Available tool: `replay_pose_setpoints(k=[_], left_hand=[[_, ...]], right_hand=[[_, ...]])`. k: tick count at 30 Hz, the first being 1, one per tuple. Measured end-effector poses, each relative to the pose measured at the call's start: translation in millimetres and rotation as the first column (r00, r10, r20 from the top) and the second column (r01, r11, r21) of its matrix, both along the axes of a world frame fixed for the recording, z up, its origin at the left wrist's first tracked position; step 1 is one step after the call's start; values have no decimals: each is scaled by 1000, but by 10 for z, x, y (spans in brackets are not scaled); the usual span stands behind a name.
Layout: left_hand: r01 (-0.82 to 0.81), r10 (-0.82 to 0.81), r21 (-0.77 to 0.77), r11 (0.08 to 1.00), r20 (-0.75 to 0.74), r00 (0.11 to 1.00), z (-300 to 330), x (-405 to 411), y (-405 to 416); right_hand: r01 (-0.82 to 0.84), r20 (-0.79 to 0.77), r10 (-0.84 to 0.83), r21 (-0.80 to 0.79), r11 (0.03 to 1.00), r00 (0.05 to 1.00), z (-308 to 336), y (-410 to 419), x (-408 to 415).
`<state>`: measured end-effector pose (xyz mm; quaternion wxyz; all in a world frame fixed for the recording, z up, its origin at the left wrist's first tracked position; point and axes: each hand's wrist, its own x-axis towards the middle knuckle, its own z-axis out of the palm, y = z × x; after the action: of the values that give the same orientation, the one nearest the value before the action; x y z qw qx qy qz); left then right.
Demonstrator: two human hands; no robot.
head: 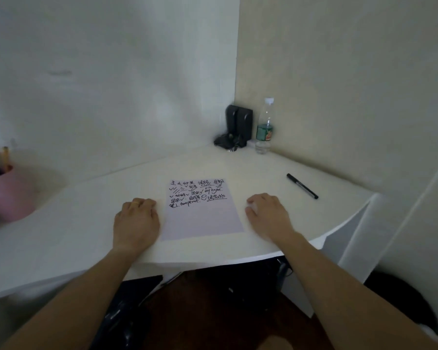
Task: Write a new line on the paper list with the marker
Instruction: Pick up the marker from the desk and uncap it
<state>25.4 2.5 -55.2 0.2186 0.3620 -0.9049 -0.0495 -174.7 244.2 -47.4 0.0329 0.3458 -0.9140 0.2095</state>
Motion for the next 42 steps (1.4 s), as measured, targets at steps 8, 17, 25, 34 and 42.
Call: replay_pose_setpoints(k=[8,17,25,34,42], left_hand=[[10,-11,-25,1000,-14,1000,-101,-104,-139],[270,-270,47,962,-22,963,-7,-57,-105],[246,-250,88,965,37,967,28,-41,-71],[363,-280,261,895,-306,910,107,-129,-413],[579,-598,-151,801,-168,784,181,-575,-730]], right_hand=[[195,-128,-216,-157,968,968,37,270,-768],[392,-71,-396,-57,918,916,-34,122,-1138],[-102,-142,53,-368,924,988,51,-620,-230],[43,593,682,-767,641,428,388,-1185,338],[68,541,757,-827,558,367,376,-1554,120]])
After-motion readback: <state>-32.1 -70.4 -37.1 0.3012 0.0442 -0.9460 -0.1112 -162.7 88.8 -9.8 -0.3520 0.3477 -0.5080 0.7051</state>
